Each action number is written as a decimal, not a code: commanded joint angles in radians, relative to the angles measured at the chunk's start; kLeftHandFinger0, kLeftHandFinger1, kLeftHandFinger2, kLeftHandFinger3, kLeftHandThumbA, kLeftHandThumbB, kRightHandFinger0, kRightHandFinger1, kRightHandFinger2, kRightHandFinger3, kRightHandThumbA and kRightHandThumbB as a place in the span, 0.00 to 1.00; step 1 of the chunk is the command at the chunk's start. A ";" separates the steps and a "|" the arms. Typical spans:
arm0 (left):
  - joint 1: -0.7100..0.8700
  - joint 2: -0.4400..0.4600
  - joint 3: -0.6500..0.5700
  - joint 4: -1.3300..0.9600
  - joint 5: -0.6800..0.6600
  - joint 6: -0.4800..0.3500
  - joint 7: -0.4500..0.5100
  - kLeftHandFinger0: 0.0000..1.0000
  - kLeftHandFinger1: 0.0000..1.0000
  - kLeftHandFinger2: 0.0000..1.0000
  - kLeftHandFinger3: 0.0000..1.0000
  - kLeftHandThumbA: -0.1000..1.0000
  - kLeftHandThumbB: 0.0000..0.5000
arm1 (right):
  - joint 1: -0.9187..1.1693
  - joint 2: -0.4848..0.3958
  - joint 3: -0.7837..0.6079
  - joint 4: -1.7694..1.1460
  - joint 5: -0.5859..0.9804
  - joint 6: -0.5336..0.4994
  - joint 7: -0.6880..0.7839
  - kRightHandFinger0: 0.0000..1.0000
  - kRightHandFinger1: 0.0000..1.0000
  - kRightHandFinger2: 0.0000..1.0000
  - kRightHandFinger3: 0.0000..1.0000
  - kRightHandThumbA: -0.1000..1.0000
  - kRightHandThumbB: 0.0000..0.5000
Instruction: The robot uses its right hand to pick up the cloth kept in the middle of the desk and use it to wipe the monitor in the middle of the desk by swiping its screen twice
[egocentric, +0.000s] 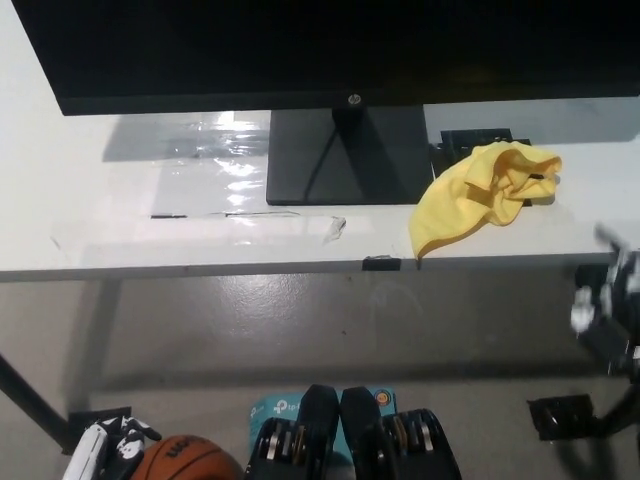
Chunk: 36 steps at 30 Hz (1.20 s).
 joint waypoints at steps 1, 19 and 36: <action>0.002 0.012 0.002 -0.016 0.006 -0.052 0.005 0.00 0.00 0.00 0.00 0.66 1.00 | -0.165 -0.041 -0.017 -0.122 0.019 0.096 0.048 0.06 0.16 0.55 0.92 0.00 0.33; 0.004 0.012 0.006 -0.021 0.011 -0.038 0.008 0.00 0.00 0.00 0.00 0.65 1.00 | -0.451 -0.169 0.198 0.259 -0.109 0.320 0.200 0.77 0.87 0.99 1.00 0.26 0.41; 0.012 0.013 -0.003 -0.015 0.032 -0.066 0.012 0.00 0.00 0.00 0.00 0.69 1.00 | -0.620 -0.124 0.348 0.489 -0.296 0.362 0.189 1.00 1.00 1.00 1.00 0.53 0.80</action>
